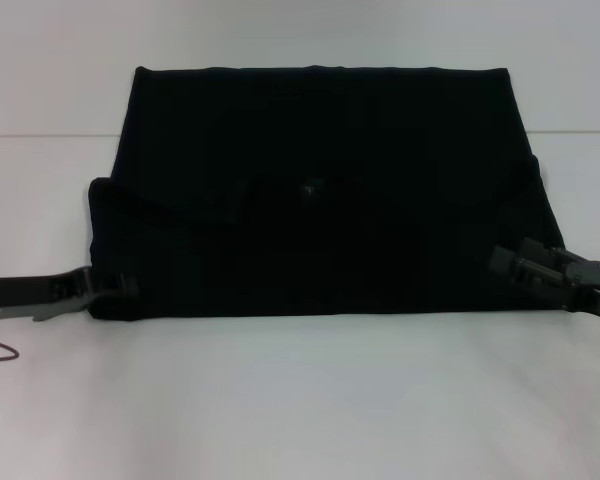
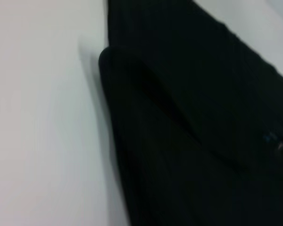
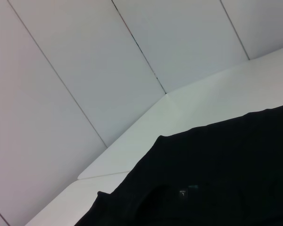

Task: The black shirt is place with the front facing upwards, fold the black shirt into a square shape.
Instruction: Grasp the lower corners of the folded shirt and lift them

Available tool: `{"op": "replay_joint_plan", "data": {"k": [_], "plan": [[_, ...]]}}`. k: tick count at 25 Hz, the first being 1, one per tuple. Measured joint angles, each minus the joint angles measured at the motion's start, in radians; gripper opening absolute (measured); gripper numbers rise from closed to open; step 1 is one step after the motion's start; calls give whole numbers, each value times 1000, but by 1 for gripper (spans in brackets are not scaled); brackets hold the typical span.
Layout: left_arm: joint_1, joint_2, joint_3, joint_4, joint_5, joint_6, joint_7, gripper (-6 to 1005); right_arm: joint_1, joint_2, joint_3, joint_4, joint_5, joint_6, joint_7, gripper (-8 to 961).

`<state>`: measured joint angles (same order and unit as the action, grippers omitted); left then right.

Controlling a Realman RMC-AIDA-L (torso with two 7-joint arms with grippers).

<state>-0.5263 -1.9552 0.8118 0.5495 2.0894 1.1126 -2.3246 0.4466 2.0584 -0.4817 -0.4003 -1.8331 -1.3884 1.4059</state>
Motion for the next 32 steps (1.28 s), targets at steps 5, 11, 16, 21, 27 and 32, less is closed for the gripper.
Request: {"op": "replay_joint_plan", "data": {"k": [5, 11, 16, 21, 27, 32], "plan": [[-10, -11, -4, 8, 35, -10, -3, 577, 0, 0, 0, 0, 0, -3, 3, 797], [-10, -11, -8, 11, 35, -8, -3, 300, -2, -8, 0, -10, -2, -3, 10, 796], [-9, -7, -9, 12, 35, -3, -1, 105, -1, -31, 0, -91, -56, 18, 144, 796], [-9, -6, -10, 12, 35, -1, 5, 54, 34, -89, -13, -304, -257, 16, 584, 795], [-12, -5, -7, 24, 35, 8, 13, 54, 173, -202, -86, -392, -547, -30, 1065, 795], [-11, -5, -9, 24, 34, 12, 25, 54, 295, -178, -92, -387, -783, 33, 1124, 796]]}}
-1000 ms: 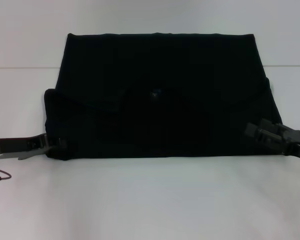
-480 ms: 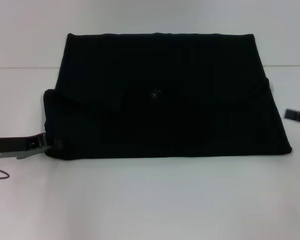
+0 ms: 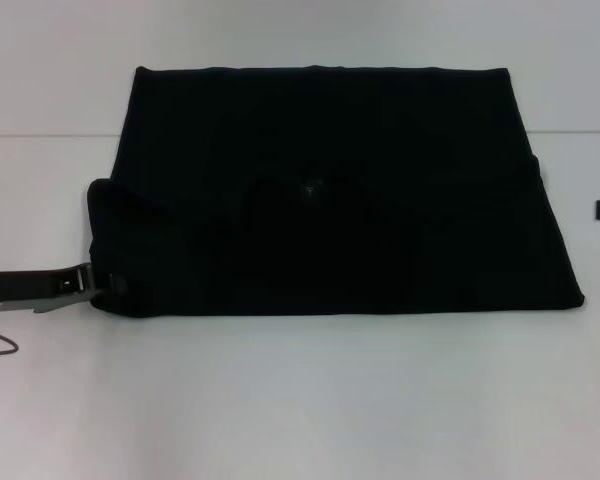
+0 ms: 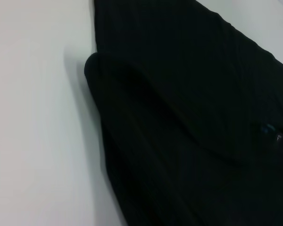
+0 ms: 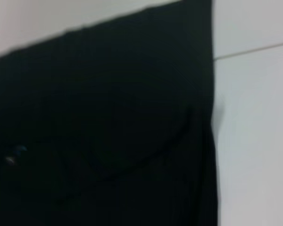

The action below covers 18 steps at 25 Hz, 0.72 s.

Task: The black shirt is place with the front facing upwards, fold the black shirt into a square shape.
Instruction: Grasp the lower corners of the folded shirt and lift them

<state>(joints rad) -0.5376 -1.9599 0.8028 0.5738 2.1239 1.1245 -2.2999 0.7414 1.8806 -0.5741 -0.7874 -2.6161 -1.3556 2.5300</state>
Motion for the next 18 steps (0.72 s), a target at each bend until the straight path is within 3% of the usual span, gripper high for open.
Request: {"op": "replay_joint_plan", "data": {"k": [9, 18], "plan": [[9, 8, -2, 1, -7, 10, 10, 53, 79, 25, -55, 197, -53, 124, -7, 796], [10, 9, -6, 1, -7, 12, 20, 54, 79, 64, -77, 215, -54, 150, -11, 795]]}}
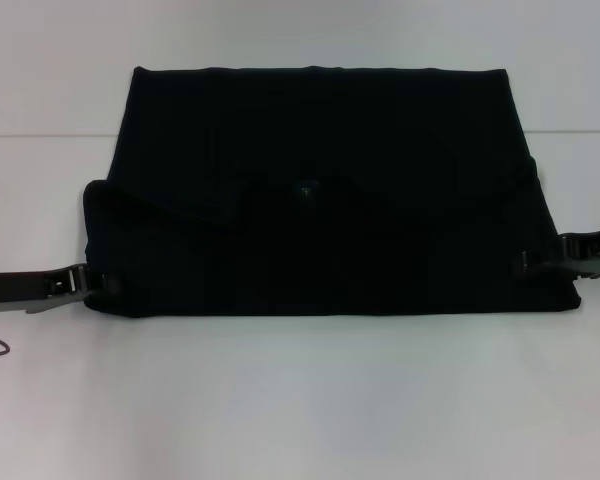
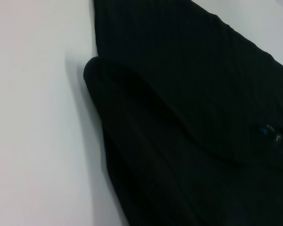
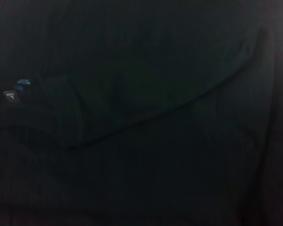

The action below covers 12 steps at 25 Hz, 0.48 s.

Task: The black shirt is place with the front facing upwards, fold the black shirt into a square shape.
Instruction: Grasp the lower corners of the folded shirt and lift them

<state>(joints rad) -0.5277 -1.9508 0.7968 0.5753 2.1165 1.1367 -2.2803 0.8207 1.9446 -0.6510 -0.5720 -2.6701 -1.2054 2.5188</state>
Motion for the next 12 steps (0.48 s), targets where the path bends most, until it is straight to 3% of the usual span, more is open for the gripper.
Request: {"op": "replay_joint_plan", "data": {"k": [7, 12], "plan": [[-5, 0, -7, 0, -1, 1, 3, 54, 0, 19, -5, 3, -2, 27, -10, 770], [-8, -2, -7, 0, -1, 1, 4, 53, 1, 21, -52, 3, -9, 33, -6, 745]]}}
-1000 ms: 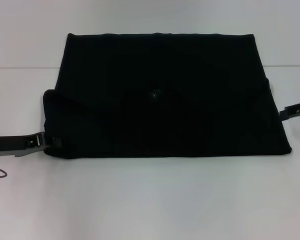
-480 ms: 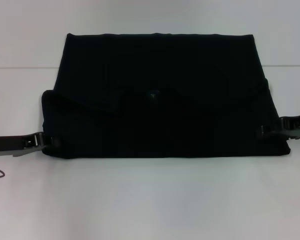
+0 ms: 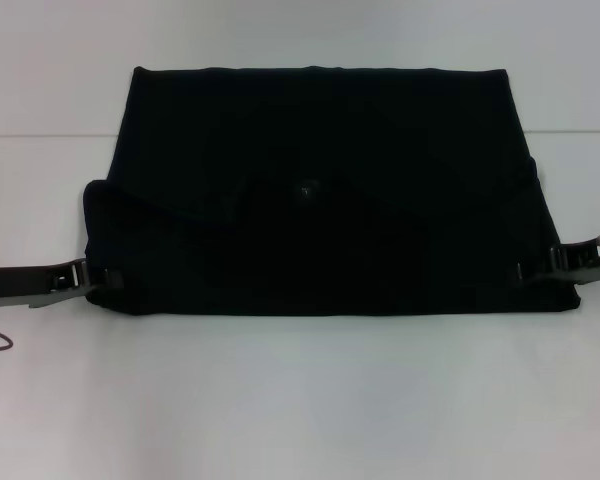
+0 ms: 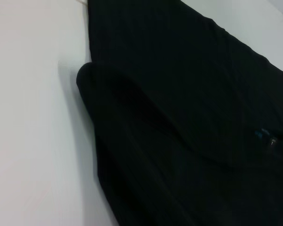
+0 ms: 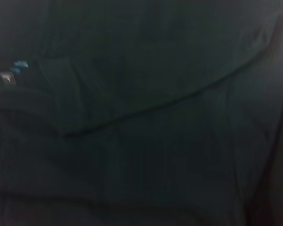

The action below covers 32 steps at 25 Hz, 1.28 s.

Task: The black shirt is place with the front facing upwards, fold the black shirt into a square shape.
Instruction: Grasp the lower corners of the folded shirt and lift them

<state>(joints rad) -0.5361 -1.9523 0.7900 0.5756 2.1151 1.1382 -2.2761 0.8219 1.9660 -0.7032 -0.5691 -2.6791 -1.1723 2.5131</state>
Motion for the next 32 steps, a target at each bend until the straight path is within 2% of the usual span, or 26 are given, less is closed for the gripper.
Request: {"op": "replay_joint_plan", "data": {"k": [9, 15, 20, 24, 27, 32], "plan": [[1, -3, 0, 10, 0, 1, 1, 53, -3, 0, -19, 0, 0, 8, 6, 510], [5, -2, -1, 10, 0, 14, 7, 54, 0, 0, -17, 0, -1, 8, 6, 302], [2, 2, -5, 12, 0, 49, 8, 54, -1, -4, -17, -8, 3, -5, 6, 75], [1, 22, -36, 12, 5, 136, 7, 54, -11, -22, -6, -26, 6, -75, -3, 49], [10, 57, -50, 6, 9, 267, 3, 54, -34, -43, 0, -60, 8, -186, -20, 42], [36, 94, -84, 6, 39, 480, 2, 54, -97, -74, 5, -97, 10, -411, -102, 41]]}}
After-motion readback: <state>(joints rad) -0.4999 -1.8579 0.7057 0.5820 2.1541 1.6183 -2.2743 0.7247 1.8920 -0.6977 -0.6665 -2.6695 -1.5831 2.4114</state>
